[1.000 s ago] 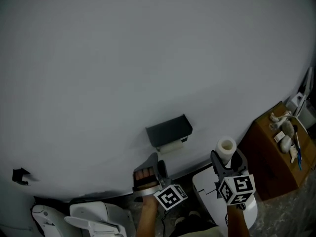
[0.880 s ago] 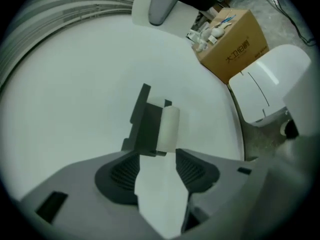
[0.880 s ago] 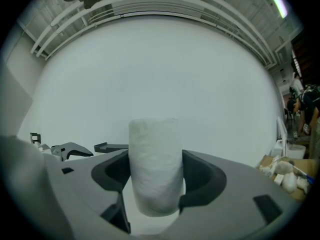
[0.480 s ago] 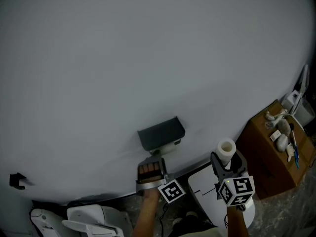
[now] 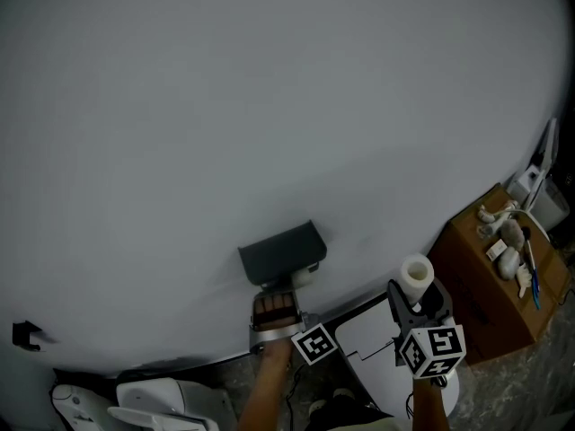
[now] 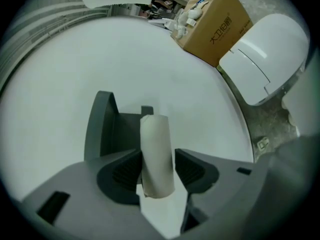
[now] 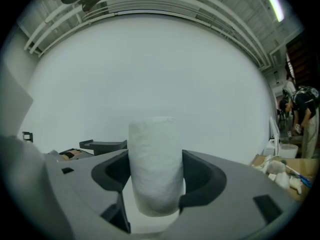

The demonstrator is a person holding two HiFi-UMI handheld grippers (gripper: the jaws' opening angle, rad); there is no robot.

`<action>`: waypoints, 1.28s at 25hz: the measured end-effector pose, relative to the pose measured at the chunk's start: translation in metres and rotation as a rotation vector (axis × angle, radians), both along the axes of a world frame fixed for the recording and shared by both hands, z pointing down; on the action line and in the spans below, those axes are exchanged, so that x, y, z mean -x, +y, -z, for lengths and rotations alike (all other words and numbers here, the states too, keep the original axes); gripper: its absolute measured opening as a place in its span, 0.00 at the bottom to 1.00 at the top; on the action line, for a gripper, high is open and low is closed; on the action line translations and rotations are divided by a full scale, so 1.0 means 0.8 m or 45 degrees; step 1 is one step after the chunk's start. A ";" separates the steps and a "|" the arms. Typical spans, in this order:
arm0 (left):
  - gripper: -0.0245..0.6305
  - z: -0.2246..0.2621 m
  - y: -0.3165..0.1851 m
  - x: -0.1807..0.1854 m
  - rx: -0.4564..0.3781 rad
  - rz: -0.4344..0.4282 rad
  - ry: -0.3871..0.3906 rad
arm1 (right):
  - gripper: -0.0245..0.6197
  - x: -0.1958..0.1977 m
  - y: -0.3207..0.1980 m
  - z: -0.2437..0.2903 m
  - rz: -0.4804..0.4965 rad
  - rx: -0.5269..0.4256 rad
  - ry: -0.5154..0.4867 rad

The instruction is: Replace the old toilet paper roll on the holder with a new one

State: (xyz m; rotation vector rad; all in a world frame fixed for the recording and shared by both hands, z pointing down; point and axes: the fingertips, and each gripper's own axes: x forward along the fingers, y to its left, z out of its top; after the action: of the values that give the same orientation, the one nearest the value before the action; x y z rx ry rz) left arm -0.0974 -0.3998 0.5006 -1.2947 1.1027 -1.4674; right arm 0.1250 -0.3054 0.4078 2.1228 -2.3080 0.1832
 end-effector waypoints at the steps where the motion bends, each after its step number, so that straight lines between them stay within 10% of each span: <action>1: 0.35 0.002 -0.002 -0.001 -0.005 0.003 0.010 | 0.52 -0.005 0.000 -0.001 -0.009 0.001 -0.001; 19: 0.33 0.014 -0.026 -0.114 -0.040 -0.203 0.015 | 0.52 -0.091 0.016 -0.026 -0.194 0.054 -0.024; 32: 0.33 0.041 0.001 -0.207 0.006 -0.397 0.342 | 0.52 -0.146 0.042 -0.023 -0.325 0.045 -0.030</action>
State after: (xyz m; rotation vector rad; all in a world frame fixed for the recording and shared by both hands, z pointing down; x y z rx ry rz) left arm 0.0680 -0.3993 0.4679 -1.6204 1.0091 -1.0890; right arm 0.2419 -0.2722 0.4259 2.4034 -2.0203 0.2481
